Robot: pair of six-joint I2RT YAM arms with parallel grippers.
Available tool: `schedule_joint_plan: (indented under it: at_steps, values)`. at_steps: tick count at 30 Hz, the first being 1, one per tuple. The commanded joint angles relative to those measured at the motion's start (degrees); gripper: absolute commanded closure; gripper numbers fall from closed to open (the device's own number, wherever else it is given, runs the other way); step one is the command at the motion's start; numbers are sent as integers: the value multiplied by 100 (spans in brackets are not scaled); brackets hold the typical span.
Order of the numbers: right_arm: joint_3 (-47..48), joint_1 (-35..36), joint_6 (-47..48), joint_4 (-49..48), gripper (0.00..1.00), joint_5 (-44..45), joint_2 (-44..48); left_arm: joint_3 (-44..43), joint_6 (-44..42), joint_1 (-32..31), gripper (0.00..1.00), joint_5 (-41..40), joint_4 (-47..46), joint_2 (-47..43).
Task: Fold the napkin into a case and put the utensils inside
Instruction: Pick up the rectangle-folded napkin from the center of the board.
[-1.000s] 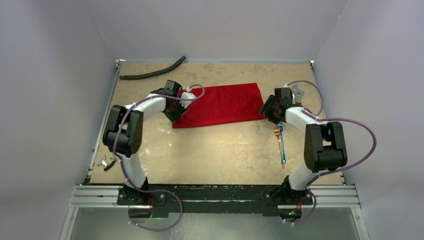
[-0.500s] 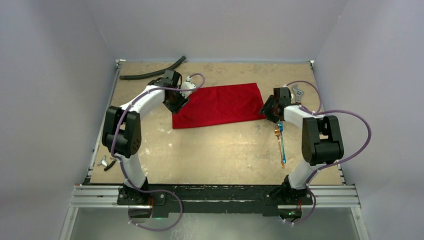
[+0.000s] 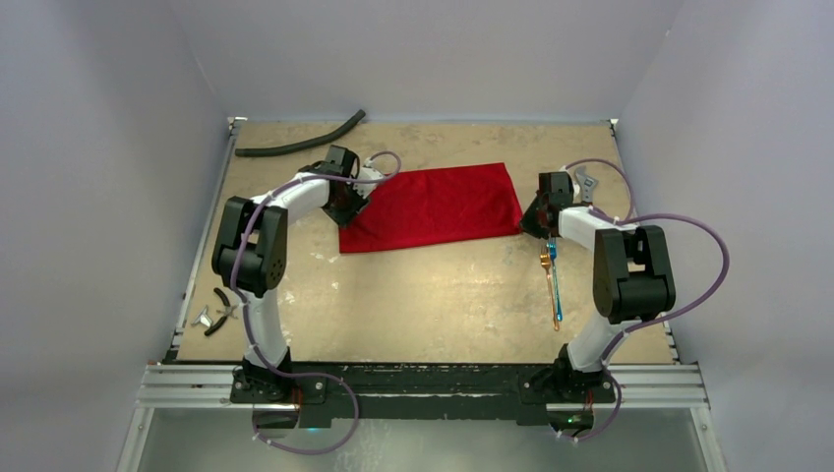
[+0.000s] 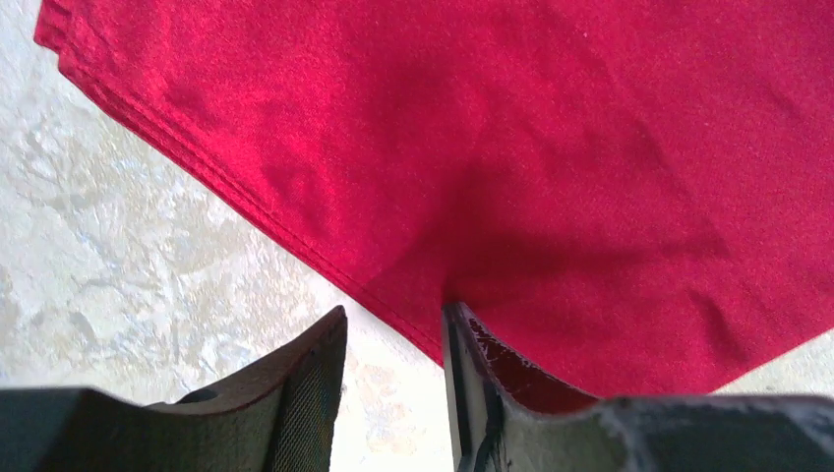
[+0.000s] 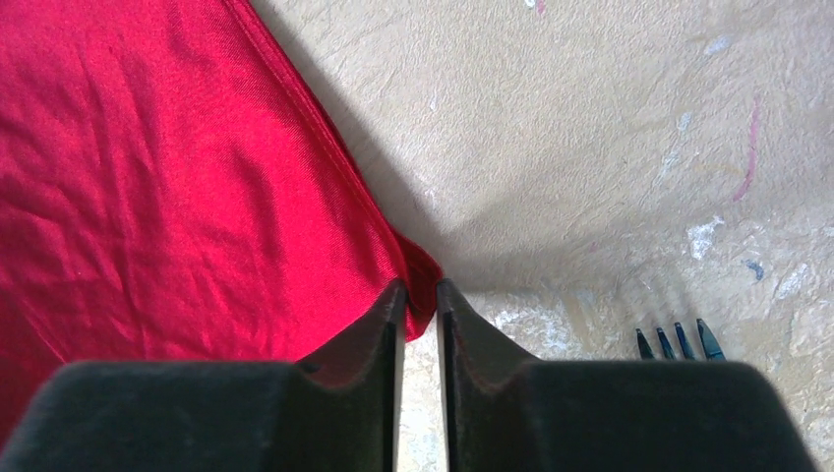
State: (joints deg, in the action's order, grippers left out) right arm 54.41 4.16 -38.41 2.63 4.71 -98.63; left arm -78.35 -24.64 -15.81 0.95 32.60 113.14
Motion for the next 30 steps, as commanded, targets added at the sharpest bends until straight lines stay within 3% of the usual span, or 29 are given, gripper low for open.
schedule_joint_plan:
  at_steps: [1, 8, 30]
  values:
    - [57, -21, -12, -101, 84, 110, 10, 188, 31, 112, 61, -86, -217, 60]
    - [280, 68, 91, -482, 99, 22, 214, 308, 56, 125, 62, 93, -290, 37]
    - [1823, 2180, 3, -471, 99, -806, -341, 222, 361, 478, 64, 615, -260, 41]
